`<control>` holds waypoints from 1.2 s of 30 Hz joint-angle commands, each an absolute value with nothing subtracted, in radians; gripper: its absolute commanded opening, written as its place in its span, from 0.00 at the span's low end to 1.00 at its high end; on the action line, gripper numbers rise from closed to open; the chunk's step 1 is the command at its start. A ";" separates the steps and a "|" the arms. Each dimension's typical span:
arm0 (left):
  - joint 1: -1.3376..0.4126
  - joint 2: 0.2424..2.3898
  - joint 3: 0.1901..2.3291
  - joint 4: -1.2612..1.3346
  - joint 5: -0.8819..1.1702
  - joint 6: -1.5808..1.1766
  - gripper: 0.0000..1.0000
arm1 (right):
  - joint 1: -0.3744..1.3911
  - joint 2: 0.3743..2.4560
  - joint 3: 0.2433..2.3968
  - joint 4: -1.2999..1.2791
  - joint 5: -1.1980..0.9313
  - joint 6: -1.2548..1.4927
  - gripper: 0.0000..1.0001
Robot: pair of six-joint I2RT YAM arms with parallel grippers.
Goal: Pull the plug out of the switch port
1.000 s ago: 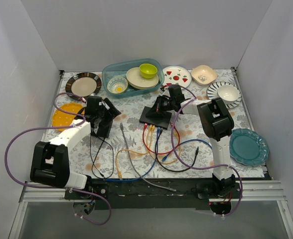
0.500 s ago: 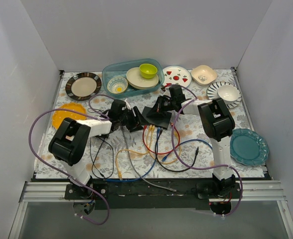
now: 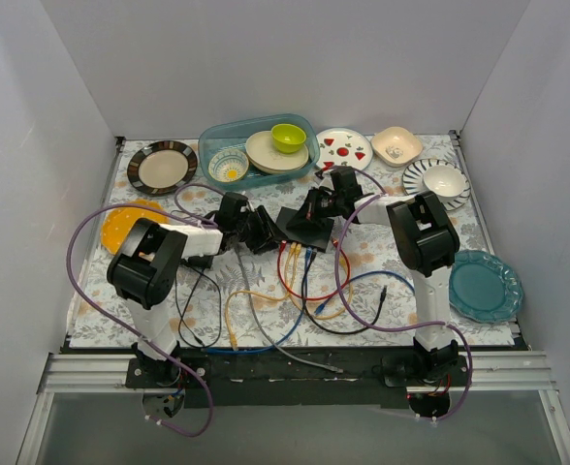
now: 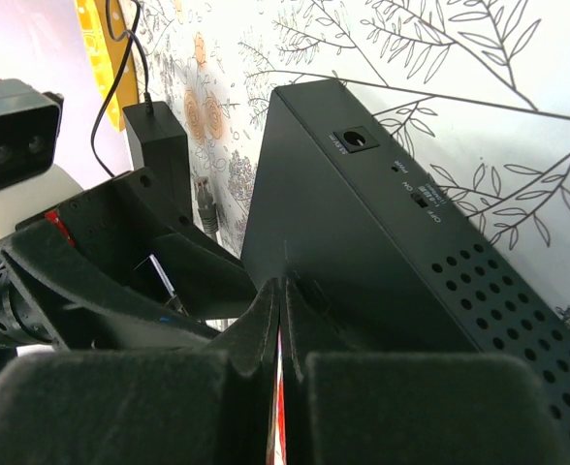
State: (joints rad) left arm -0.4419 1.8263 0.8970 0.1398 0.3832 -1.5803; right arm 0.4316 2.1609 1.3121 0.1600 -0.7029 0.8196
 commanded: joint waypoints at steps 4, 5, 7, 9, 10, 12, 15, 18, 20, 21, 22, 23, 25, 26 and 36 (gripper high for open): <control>-0.442 1.902 0.919 0.179 0.376 -1.591 0.27 | 0.426 2.184 1.276 0.077 -0.621 0.773 0.01; -0.442 1.907 0.913 0.187 0.382 -1.594 0.24 | 0.426 2.187 1.276 0.078 -0.623 0.772 0.01; -0.442 1.907 0.905 0.205 0.388 -1.592 0.22 | 0.426 2.187 1.278 0.077 -0.624 0.772 0.01; -0.442 1.908 0.897 0.218 0.399 -1.591 0.22 | 0.425 2.189 1.278 0.077 -0.626 0.772 0.01; -0.442 1.910 0.897 0.219 0.402 -1.589 0.22 | 0.426 2.191 1.278 0.075 -0.624 0.772 0.01; -0.442 1.924 0.899 0.221 0.413 -1.586 0.21 | 0.426 2.192 1.278 0.077 -0.624 0.772 0.01; -0.442 1.939 0.899 0.221 0.420 -1.583 0.16 | 0.425 2.192 1.278 0.077 -0.624 0.772 0.01; -0.442 1.947 0.897 0.216 0.425 -1.580 0.13 | 0.426 2.192 1.276 0.075 -0.624 0.770 0.01; -0.442 1.947 0.890 0.221 0.425 -1.577 0.08 | 0.426 2.194 1.276 0.077 -0.623 0.770 0.01; -0.442 1.945 0.888 0.221 0.428 -1.575 0.05 | 0.426 2.194 1.276 0.075 -0.623 0.770 0.01; -0.440 1.945 0.885 0.221 0.428 -1.574 0.00 | 0.425 2.194 1.275 0.077 -0.623 0.769 0.01; -0.440 1.944 0.881 0.221 0.429 -1.571 0.00 | 0.426 2.194 1.275 0.075 -0.623 0.769 0.01; -0.442 1.937 0.876 0.222 0.433 -1.566 0.00 | 0.426 2.194 1.272 0.075 -0.621 0.767 0.01; -0.442 1.933 0.870 0.222 0.436 -1.565 0.00 | 0.425 2.194 1.273 0.075 -0.621 0.769 0.01; -0.440 1.810 0.779 0.189 0.453 -1.534 0.00 | 0.420 2.194 1.279 0.068 -0.617 0.764 0.01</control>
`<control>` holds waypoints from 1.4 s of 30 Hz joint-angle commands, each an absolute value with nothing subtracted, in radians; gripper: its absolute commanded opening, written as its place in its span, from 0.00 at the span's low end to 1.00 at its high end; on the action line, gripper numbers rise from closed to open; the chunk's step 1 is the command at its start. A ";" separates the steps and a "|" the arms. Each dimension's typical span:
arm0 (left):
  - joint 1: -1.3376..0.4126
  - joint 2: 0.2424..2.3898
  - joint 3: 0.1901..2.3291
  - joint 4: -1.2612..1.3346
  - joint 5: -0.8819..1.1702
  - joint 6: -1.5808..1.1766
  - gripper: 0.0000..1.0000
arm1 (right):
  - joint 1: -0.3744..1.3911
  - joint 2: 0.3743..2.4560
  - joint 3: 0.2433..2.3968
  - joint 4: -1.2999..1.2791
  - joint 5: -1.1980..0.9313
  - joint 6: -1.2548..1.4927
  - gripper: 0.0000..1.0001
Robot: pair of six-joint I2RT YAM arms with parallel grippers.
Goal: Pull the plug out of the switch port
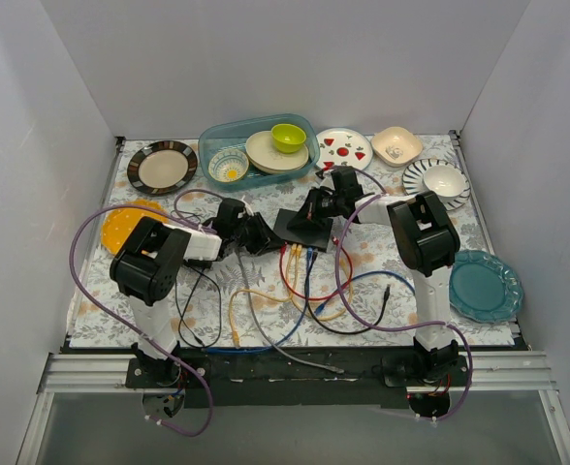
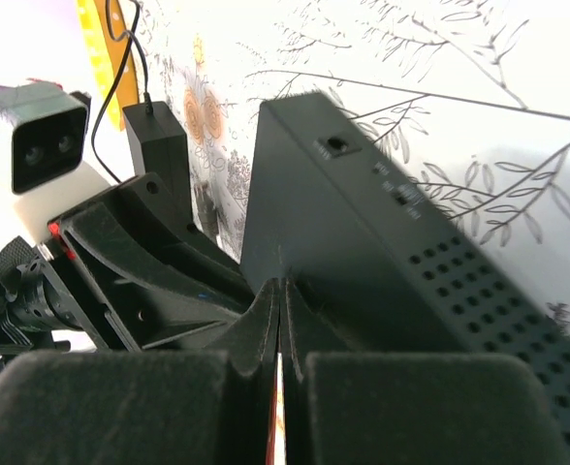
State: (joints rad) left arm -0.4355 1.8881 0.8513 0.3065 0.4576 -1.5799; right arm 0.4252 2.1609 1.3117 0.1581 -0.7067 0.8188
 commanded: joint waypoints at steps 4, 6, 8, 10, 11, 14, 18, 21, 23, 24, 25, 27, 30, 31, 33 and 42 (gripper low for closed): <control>-0.436 1.755 0.744 0.164 0.456 -1.519 0.00 | 0.416 2.197 1.276 0.066 -0.614 0.758 0.01; -0.428 1.734 0.735 0.147 0.457 -1.505 0.00 | 0.414 2.197 1.273 0.063 -0.611 0.755 0.01; -0.425 1.709 0.723 0.129 0.463 -1.494 0.00 | 0.413 2.197 1.269 0.061 -0.607 0.752 0.01; -0.422 1.703 0.715 0.117 0.471 -1.486 0.00 | 0.413 2.194 1.259 0.061 -0.603 0.750 0.01; -0.420 1.703 0.715 0.114 0.472 -1.485 0.00 | 0.413 2.186 1.255 0.061 -0.598 0.749 0.01; -0.420 1.721 0.712 0.120 0.482 -1.496 0.00 | 0.419 2.137 1.227 0.077 -0.578 0.729 0.01; -0.419 1.724 0.715 0.114 0.480 -1.509 0.00 | 0.443 2.056 1.197 0.054 -0.542 0.678 0.01; -0.396 1.636 0.694 0.040 0.431 -1.506 0.00 | 0.446 2.026 1.178 0.046 -0.534 0.669 0.01; -0.370 1.573 0.680 -0.067 0.394 -1.494 0.00 | 0.445 2.028 1.183 0.020 -0.523 0.660 0.01; -0.332 1.495 0.667 -0.149 0.359 -1.487 0.00 | 0.445 2.029 1.187 0.017 -0.522 0.658 0.01; -0.313 1.459 0.663 -0.196 0.327 -1.480 0.00 | 0.443 2.032 1.189 0.014 -0.525 0.657 0.01; -0.261 1.382 0.661 -0.329 0.226 -1.460 0.00 | 0.443 2.039 1.192 0.011 -0.525 0.661 0.01; -0.226 1.273 0.675 -0.452 0.125 -1.450 0.00 | 0.442 2.045 1.192 0.014 -0.526 0.669 0.01; -0.222 1.246 0.686 -0.468 0.085 -1.451 0.10 | 0.442 2.049 1.196 0.014 -0.525 0.669 0.01; -0.219 1.233 0.690 -0.460 0.080 -1.460 0.38 | 0.442 2.054 1.203 0.009 -0.526 0.669 0.01; -0.262 1.310 0.721 -0.021 0.385 -1.568 0.64 | 0.437 2.072 1.247 -0.032 -0.517 0.655 0.01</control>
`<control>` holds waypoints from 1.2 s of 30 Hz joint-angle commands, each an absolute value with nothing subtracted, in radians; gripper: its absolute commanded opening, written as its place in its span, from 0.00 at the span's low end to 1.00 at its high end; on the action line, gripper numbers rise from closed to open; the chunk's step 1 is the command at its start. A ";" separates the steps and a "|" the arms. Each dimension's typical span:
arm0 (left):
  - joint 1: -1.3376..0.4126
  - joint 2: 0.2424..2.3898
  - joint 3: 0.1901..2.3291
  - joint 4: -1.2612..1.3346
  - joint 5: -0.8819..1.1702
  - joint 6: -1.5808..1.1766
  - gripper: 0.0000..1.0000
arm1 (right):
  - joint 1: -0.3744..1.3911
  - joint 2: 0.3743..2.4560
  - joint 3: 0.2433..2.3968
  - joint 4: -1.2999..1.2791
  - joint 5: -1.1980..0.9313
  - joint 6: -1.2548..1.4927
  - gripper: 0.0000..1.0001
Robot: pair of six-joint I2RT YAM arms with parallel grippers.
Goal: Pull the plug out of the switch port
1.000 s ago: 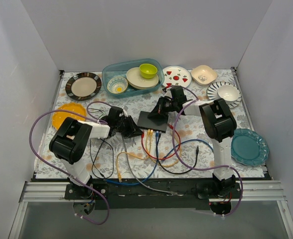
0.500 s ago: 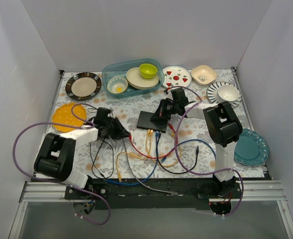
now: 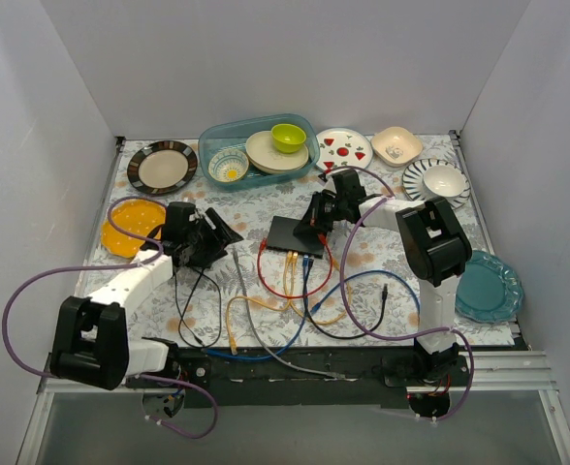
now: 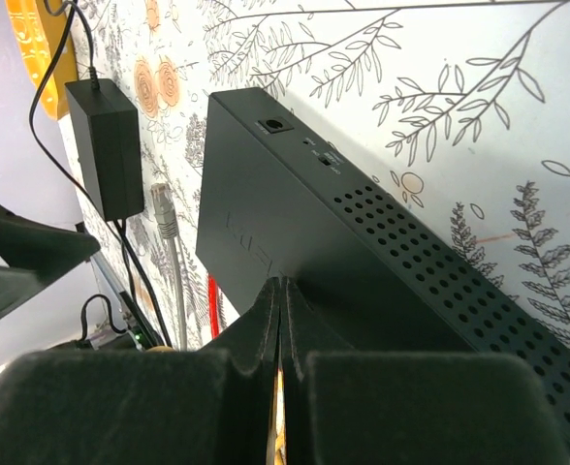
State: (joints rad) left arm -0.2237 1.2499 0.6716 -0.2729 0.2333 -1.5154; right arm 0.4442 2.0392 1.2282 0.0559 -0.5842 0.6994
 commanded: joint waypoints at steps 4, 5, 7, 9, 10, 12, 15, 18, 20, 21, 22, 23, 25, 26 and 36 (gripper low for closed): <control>-0.379 1.455 0.811 0.037 0.437 -1.542 0.60 | 0.437 2.079 1.244 -0.034 -0.520 0.653 0.01; -0.406 1.489 0.824 0.037 0.439 -1.534 0.58 | 0.436 2.080 1.244 -0.034 -0.520 0.653 0.01; -0.466 1.554 0.831 0.064 0.451 -1.542 0.52 | 0.434 2.085 1.238 -0.031 -0.523 0.655 0.01; -0.514 1.578 0.818 0.099 0.442 -1.562 0.48 | 0.431 2.088 1.238 -0.026 -0.526 0.657 0.01; -0.525 1.601 0.801 0.109 0.437 -1.566 0.45 | 0.431 2.089 1.238 -0.023 -0.528 0.660 0.01; -0.549 1.623 0.787 0.120 0.428 -1.574 0.43 | 0.431 2.095 1.241 -0.018 -0.529 0.663 0.01; -0.558 1.660 0.767 0.124 0.400 -1.581 0.42 | 0.428 2.105 1.246 -0.014 -0.535 0.669 0.01; -0.558 1.677 0.770 0.094 0.316 -1.595 0.43 | 0.430 2.108 1.249 -0.011 -0.540 0.675 0.01; -0.558 1.690 0.788 0.083 0.258 -1.601 0.44 | 0.430 2.111 1.250 -0.011 -0.540 0.675 0.01; -0.558 1.700 0.795 0.068 0.243 -1.605 0.45 | 0.430 2.112 1.252 -0.011 -0.540 0.675 0.01; -0.558 1.707 0.802 0.064 0.233 -1.609 0.45 | 0.430 2.112 1.252 -0.011 -0.543 0.675 0.01; -0.558 1.730 0.820 0.058 0.215 -1.611 0.45 | 0.430 2.112 1.252 -0.011 -0.543 0.673 0.01; -0.558 1.753 0.837 0.058 0.213 -1.611 0.45 | 0.429 2.114 1.253 -0.011 -0.543 0.676 0.01; -0.558 1.765 0.845 0.058 0.210 -1.611 0.45 | 0.430 2.115 1.252 -0.011 -0.546 0.676 0.01; -0.558 1.848 0.861 0.115 0.278 -1.608 0.30 | 0.426 2.117 1.238 -0.009 -0.552 0.680 0.01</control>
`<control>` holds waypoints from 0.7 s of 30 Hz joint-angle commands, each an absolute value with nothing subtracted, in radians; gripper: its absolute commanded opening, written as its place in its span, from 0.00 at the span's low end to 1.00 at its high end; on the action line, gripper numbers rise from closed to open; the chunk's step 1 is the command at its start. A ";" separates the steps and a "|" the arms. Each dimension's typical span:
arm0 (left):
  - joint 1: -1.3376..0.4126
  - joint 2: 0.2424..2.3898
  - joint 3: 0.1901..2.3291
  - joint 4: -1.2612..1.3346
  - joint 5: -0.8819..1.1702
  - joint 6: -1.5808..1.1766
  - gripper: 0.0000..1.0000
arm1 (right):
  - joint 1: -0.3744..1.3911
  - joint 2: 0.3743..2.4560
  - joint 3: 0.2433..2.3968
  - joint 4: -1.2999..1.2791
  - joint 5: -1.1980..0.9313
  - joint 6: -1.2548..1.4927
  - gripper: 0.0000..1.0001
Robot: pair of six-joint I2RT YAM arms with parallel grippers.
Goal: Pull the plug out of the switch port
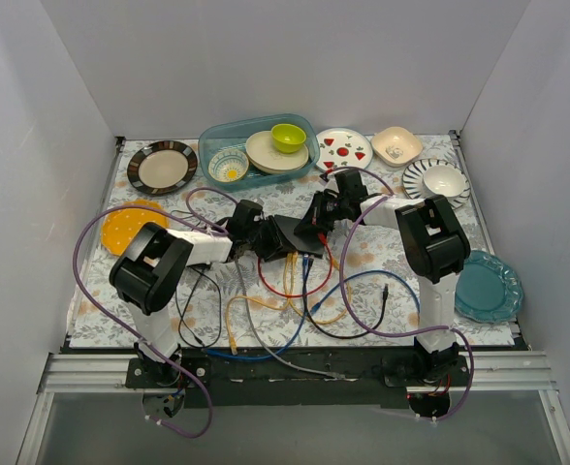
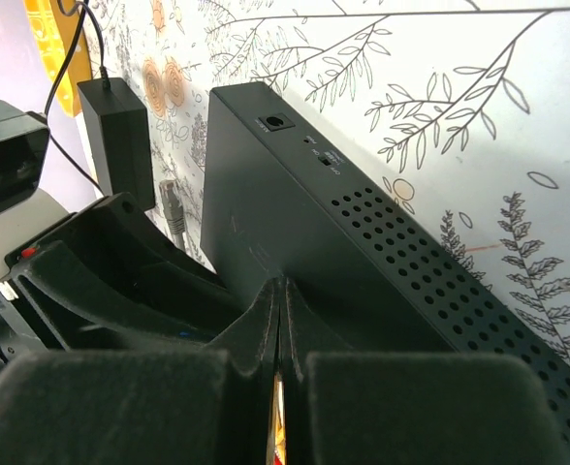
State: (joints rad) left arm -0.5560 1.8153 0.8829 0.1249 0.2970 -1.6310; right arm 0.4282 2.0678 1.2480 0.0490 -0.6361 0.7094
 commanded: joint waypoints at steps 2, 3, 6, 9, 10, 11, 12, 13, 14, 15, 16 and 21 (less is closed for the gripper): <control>-0.558 1.838 0.835 0.138 0.284 -1.602 0.27 | 0.425 2.120 1.236 -0.008 -0.554 0.680 0.01; -0.558 1.833 0.824 0.149 0.294 -1.600 0.27 | 0.425 2.120 1.236 -0.009 -0.557 0.681 0.01; -0.558 1.827 0.793 0.178 0.307 -1.595 0.27 | 0.423 2.120 1.235 -0.009 -0.555 0.681 0.01; -0.557 1.839 0.778 0.192 0.318 -1.606 0.23 | 0.422 2.123 1.236 -0.009 -0.555 0.681 0.01; -0.558 1.844 0.772 0.201 0.330 -1.608 0.23 | 0.422 2.123 1.236 -0.009 -0.555 0.681 0.01; -0.557 1.845 0.764 0.218 0.336 -1.612 0.23 | 0.422 2.122 1.235 -0.009 -0.557 0.680 0.01; -0.557 1.847 0.761 0.227 0.339 -1.617 0.23 | 0.422 2.123 1.235 -0.009 -0.555 0.681 0.01; -0.555 1.848 0.759 0.232 0.344 -1.621 0.23 | 0.422 2.122 1.233 -0.009 -0.555 0.681 0.01; -0.555 1.850 0.761 0.236 0.350 -1.623 0.23 | 0.420 2.121 1.233 -0.009 -0.554 0.681 0.01; -0.555 1.855 0.759 0.242 0.356 -1.623 0.19 | 0.419 2.123 1.233 -0.009 -0.554 0.681 0.01; -0.554 1.856 0.761 0.244 0.359 -1.628 0.16 | 0.420 2.123 1.232 -0.009 -0.555 0.681 0.01; -0.535 1.874 0.772 0.241 0.371 -1.644 0.03 | 0.419 2.125 1.235 -0.009 -0.555 0.681 0.01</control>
State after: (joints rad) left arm -0.5388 1.8297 0.7879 0.3134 0.3614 -1.6424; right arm 0.4213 2.0697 1.2480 0.0521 -0.6395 0.7143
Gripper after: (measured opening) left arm 0.164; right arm 0.022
